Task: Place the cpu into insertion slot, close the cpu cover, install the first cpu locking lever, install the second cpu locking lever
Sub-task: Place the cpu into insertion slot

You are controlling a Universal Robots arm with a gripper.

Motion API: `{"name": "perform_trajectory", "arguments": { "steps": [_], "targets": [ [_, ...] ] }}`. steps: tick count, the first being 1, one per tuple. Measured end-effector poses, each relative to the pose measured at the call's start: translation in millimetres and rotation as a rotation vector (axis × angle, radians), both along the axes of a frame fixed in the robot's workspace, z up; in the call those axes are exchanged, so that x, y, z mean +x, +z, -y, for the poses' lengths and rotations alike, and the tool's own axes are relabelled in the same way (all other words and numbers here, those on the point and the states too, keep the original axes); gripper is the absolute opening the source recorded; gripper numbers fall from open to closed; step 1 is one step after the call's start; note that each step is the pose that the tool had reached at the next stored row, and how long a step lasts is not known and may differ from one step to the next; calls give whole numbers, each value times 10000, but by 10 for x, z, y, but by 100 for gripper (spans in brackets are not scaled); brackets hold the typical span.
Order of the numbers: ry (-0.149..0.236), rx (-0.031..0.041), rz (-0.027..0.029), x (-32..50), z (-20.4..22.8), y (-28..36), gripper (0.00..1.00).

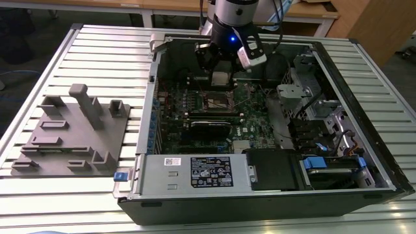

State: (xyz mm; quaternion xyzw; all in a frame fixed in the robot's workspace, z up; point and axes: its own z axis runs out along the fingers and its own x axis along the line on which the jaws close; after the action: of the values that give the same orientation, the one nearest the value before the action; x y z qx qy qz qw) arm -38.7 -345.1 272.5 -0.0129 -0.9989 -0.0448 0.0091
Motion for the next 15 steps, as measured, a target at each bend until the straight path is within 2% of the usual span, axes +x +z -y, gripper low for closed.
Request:
{"name": "perform_trajectory", "arguments": {
  "steps": [9,15],
  "targets": [
    [0,0,0,0,0,-6,54],
    [0,1,1,-1,1,-73,54]
  ]
}}
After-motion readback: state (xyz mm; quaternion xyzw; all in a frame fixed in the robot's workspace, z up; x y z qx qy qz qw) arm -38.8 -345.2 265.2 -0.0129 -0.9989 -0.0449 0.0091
